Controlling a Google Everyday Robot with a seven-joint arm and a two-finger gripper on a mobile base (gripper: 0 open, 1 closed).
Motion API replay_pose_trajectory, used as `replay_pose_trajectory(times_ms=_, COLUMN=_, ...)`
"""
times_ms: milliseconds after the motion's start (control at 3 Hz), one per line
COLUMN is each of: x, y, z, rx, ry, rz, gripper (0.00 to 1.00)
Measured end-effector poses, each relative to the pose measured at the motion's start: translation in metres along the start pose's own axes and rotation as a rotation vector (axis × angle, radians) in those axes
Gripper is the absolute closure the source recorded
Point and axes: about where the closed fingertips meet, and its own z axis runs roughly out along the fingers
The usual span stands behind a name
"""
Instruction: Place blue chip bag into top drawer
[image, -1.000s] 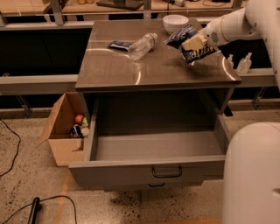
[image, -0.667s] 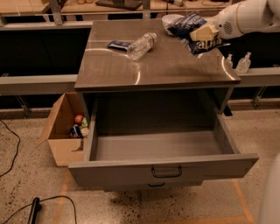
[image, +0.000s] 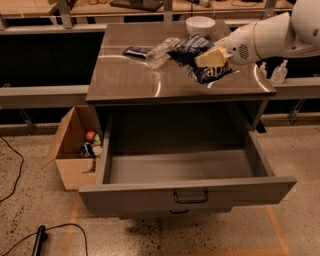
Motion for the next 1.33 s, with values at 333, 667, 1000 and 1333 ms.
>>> replay_pose_trajectory(times_ms=333, x=0.002, y=-0.002, z=0.000, rx=0.004, ry=0.004, rz=0.001, gripper=1.00)
replay_pose_trajectory(times_ms=667, x=0.005, y=0.014, z=-0.007, rx=-0.004, ry=0.026, rz=0.033, gripper=1.00)
replay_pose_trajectory(times_ms=1000, x=0.014, y=0.044, z=-0.023, rx=-0.005, ry=0.051, rz=0.126, gripper=1.00)
replay_pose_trajectory(times_ms=1333, x=0.046, y=0.088, z=-0.031, rx=-0.020, ry=0.108, rz=0.267, gripper=1.00)
